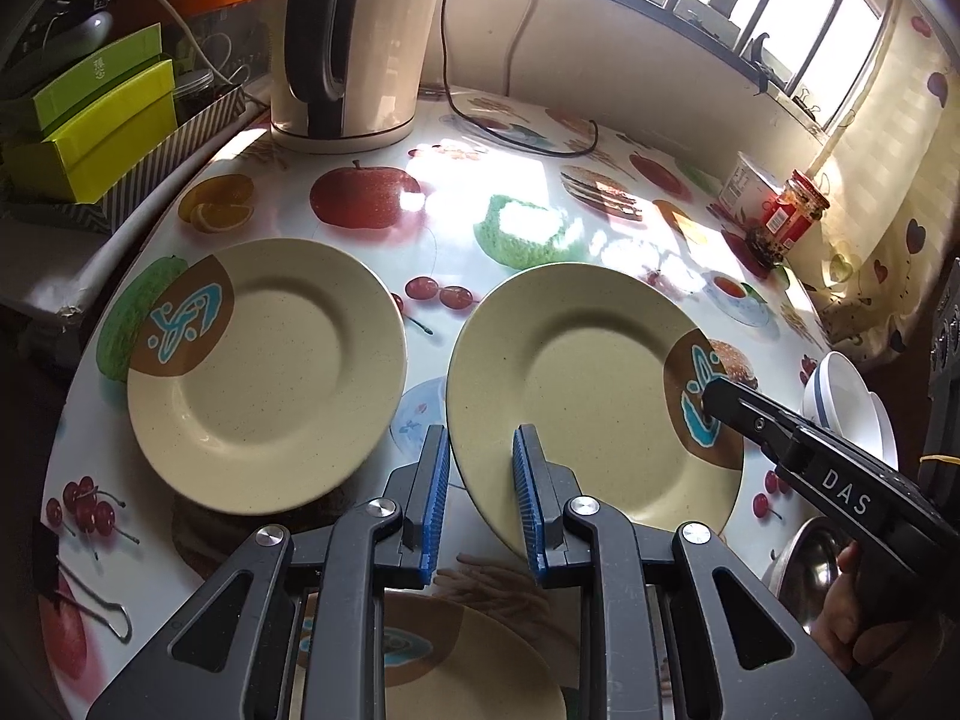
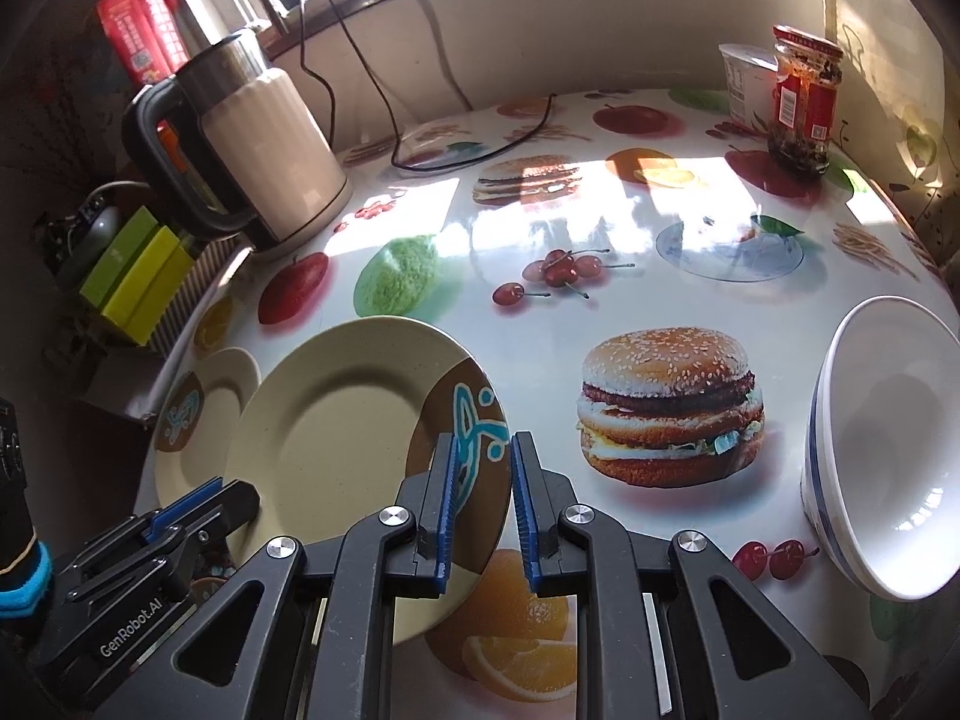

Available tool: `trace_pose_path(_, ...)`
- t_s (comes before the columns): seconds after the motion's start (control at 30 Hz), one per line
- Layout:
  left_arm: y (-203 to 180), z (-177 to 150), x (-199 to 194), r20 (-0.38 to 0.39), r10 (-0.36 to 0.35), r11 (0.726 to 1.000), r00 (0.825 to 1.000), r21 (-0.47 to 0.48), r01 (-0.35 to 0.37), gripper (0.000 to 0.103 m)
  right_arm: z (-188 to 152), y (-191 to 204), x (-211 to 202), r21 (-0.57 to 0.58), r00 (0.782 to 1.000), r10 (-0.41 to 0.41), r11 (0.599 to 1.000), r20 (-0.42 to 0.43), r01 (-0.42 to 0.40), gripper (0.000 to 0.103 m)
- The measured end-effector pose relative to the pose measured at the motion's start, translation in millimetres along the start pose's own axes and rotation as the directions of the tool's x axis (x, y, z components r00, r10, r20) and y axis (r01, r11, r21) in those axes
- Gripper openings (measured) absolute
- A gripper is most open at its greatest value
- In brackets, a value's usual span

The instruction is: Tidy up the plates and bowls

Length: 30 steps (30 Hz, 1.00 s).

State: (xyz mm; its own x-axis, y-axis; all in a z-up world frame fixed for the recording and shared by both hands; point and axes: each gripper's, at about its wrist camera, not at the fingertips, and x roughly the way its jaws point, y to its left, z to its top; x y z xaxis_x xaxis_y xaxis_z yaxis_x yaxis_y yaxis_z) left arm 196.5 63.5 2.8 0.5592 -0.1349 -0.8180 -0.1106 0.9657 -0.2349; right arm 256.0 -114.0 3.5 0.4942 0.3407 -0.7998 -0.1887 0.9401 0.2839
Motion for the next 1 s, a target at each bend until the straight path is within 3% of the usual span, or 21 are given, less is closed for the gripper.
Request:
trace_pose_path(0.33, 8.0, -16.2, -26.3, 0.028, 0.011, 1.000, 1.000, -0.008, -0.011, 0.023, -13.7, 15.1, -24.0, -0.025, 0.999, 0.032, 0.999, 0.018, -0.031, 0.018)
trace_pose_path(1.0, 37.5, -76.2, -65.7, 0.047, 0.058, 0.996, 0.997, -0.067, -0.054, 0.023, -73.3, 49.7, -41.2, -0.099, 0.996, 0.083, 0.992, -0.016, -0.084, 0.018)
